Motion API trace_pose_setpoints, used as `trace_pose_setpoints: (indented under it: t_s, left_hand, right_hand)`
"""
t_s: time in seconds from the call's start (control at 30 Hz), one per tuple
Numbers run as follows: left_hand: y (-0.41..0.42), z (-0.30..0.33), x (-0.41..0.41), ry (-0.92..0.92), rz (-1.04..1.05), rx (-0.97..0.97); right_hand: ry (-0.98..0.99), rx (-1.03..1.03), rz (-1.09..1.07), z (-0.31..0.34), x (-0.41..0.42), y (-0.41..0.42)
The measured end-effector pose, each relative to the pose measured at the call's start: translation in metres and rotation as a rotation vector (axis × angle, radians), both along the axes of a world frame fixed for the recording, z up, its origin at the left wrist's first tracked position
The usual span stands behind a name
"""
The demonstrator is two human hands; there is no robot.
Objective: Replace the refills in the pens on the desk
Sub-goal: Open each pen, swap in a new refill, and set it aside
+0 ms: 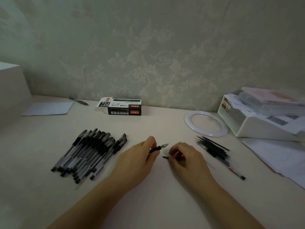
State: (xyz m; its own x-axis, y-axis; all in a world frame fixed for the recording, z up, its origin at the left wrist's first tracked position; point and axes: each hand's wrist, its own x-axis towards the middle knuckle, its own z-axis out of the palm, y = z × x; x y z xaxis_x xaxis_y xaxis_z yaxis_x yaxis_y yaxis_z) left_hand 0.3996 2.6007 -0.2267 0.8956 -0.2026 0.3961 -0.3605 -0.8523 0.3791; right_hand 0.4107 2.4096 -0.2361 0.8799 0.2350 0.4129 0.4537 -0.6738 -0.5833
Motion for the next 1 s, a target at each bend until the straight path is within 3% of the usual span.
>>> trace_pose_setpoints:
  t_s: [0.33,0.5,0.7,1.0]
  left_hand:
    - [-0.001,0.003,-0.001,0.005,-0.166,-0.111]
    - [-0.002,0.002,0.001,0.022,-0.23,-0.192]
    - [0.001,-0.002,0.001,0.051,-0.181,-0.129]
    - [0.0,-0.002,-0.001,0.009,-0.166,-0.091]
  right_hand:
    - [0.053,0.244,0.051,0.008,-0.002,0.003]
    - [0.194,0.418,0.121,0.009,-0.001,0.003]
    - [0.267,0.533,0.188,0.012,0.0,0.001]
    - [0.287,0.516,0.129,0.011,0.0,0.004]
